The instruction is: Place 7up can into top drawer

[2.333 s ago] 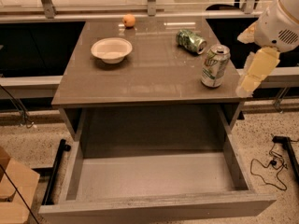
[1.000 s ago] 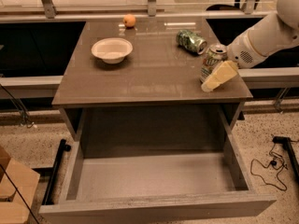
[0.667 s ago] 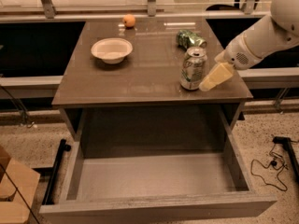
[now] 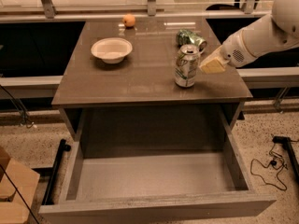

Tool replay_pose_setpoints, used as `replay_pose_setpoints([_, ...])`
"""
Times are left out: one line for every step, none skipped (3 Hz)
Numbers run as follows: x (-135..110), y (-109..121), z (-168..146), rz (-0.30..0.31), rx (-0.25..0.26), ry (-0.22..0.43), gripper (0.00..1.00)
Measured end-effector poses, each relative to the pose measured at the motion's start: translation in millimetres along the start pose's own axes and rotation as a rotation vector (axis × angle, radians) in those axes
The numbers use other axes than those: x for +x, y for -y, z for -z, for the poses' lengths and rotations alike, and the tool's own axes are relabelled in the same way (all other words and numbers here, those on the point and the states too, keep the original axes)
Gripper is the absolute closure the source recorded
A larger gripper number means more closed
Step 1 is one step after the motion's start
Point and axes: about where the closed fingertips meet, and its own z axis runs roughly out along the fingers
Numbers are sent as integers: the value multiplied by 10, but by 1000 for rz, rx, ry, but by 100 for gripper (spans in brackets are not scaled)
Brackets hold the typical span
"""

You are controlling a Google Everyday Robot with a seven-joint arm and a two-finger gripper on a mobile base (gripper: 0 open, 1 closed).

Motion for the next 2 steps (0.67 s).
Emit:
replay_pose_setpoints([-150,-23,-33,20,-15,51,69])
replay_pose_setpoints([-290,-113,-14,49,-41,73,45])
